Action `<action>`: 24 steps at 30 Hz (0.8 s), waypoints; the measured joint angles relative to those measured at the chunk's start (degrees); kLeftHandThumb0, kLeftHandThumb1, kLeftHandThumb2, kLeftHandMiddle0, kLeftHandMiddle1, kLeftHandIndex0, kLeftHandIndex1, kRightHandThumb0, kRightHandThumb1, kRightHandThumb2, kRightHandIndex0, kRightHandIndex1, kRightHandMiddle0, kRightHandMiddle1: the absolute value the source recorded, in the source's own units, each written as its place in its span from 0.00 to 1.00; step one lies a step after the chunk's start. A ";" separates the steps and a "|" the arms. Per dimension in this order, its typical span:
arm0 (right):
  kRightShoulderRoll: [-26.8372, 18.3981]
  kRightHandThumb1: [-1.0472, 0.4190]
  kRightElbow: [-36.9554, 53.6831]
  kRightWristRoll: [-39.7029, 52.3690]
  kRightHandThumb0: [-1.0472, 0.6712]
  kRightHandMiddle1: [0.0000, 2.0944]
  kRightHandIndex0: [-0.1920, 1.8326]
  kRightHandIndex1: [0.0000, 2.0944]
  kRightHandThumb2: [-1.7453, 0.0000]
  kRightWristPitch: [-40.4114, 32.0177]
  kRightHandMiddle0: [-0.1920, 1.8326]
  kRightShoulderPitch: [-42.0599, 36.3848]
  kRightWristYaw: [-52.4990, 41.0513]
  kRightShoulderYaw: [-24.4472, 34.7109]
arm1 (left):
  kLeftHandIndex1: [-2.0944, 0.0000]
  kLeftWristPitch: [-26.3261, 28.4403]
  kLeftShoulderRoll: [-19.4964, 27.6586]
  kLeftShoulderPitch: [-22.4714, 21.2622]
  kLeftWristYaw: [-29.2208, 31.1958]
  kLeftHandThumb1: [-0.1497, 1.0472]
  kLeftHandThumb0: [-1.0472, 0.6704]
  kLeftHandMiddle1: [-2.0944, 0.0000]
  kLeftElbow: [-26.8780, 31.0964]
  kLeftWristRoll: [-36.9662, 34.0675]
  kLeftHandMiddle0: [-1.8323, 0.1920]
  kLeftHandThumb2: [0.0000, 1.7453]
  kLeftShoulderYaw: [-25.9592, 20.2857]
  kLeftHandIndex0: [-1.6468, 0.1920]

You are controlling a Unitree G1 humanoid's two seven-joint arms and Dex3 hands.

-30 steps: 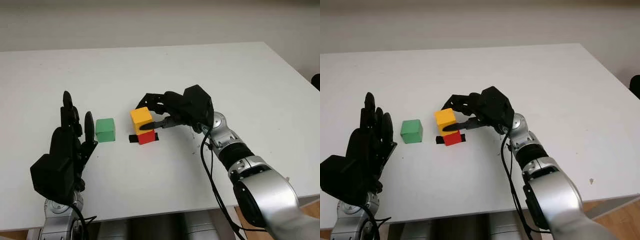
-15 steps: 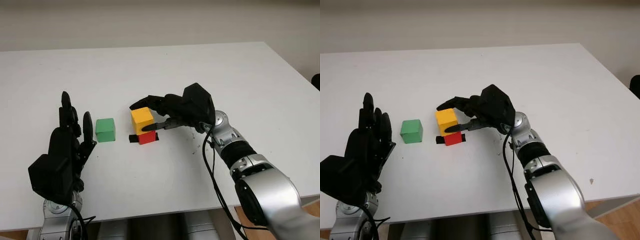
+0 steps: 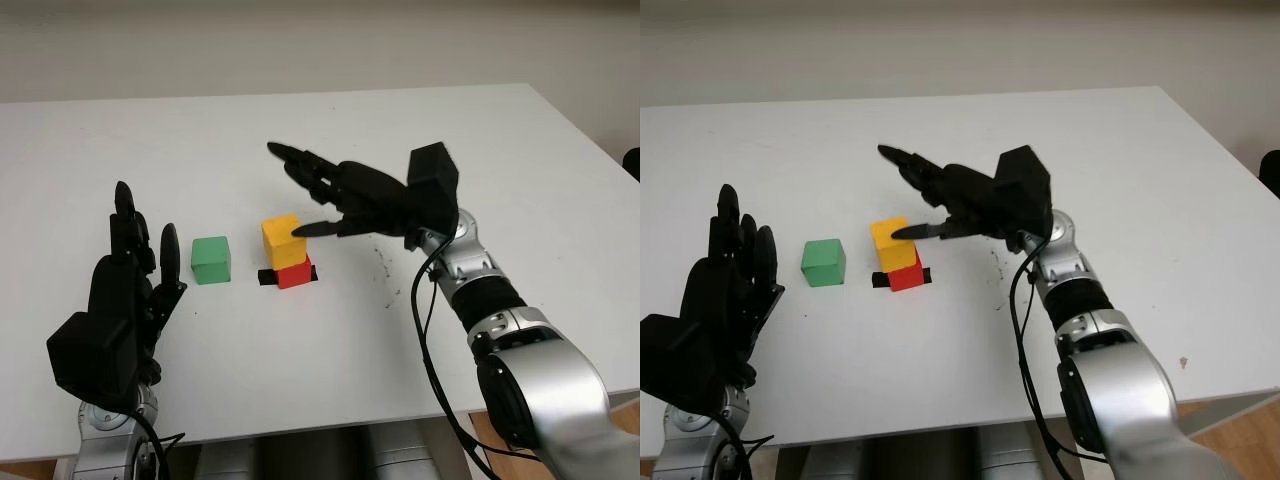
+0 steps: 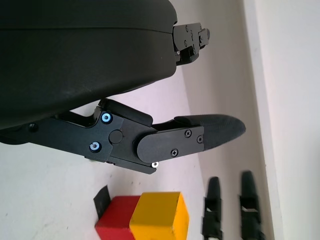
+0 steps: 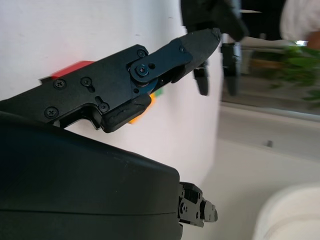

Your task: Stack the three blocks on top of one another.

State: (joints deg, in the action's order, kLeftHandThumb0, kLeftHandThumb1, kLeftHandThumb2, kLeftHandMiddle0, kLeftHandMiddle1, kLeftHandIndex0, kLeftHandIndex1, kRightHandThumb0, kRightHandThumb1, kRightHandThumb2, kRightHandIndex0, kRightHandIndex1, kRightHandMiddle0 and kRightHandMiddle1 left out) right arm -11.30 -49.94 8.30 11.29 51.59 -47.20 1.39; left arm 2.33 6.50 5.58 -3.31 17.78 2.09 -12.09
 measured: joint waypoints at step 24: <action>-5.13 0.04 18.04 10.64 0.16 0.02 0.00 0.00 0.97 -15.73 0.03 -9.17 5.44 8.43 | 0.97 4.18 31.86 -10.79 17.18 0.90 0.08 1.00 -19.94 15.22 1.00 0.02 1.43 0.87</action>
State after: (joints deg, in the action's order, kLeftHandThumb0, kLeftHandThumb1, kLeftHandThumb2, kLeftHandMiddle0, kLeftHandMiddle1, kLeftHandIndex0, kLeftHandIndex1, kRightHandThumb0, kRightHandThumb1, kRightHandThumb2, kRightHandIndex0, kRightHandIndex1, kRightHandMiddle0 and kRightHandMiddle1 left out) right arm -16.43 -31.90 18.95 -4.44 42.42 -41.76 9.82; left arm 6.51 38.36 -5.21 13.87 -2.16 17.31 -10.66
